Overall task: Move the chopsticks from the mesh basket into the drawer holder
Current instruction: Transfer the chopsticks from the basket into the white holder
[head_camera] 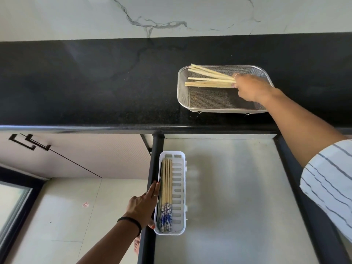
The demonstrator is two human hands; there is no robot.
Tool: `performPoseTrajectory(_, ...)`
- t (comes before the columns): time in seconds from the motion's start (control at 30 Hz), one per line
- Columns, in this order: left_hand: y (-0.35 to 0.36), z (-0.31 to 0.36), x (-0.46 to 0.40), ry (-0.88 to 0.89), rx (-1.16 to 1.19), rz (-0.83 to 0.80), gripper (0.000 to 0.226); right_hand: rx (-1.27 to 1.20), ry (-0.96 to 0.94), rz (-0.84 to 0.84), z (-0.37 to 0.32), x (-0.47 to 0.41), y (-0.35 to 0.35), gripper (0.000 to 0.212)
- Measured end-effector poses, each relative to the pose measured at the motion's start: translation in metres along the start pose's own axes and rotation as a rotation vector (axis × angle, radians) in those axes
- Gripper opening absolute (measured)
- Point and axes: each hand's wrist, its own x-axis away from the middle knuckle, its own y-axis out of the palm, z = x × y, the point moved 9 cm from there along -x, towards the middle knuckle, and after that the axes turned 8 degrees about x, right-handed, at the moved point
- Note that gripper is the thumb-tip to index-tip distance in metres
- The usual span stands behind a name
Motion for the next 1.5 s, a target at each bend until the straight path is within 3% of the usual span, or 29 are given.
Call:
performPoseTrajectory(0.17,0.000,0.001,0.001,-0.014,0.005,-0.004,0.127,-0.176,-0.017,0.113,-0.005,0.022,-0.044,0.015)
performPoseTrajectory(0.27,0.000,0.002,0.001,-0.020,-0.002,-0.011,0.126,-0.329,-0.032,0.095,-0.025,0.053,-0.065,0.020)
performPoseTrajectory(0.43,-0.001,0.003,0.004,-0.031,-0.002,-0.015,0.125,-0.591,-0.076,-0.236,-0.076,0.126,-0.051,0.022)
performPoseTrajectory(0.67,-0.003,0.003,0.007,-0.047,0.023,0.000,0.125,-0.992,-0.040,-0.601,-0.164,0.221,0.039,0.014)
performPoseTrajectory(0.93,-0.002,0.001,0.007,-0.062,0.047,0.014,0.126,-1.243,0.439,-0.898,-0.230,0.287,0.141,0.013)
performPoseTrajectory(1.03,0.000,0.000,0.006,-0.064,0.047,0.013,0.127,-1.287,0.555,-0.876,-0.249,0.289,0.156,0.010)
performPoseTrajectory(1.33,0.000,0.000,0.007,-0.044,0.022,-0.023,0.125,-1.020,0.649,-0.738,-0.268,0.267,0.179,0.047)
performPoseTrajectory(1.5,0.001,-0.001,0.007,-0.019,0.019,-0.029,0.124,-0.965,0.706,-0.613,-0.265,0.263,0.183,0.045)
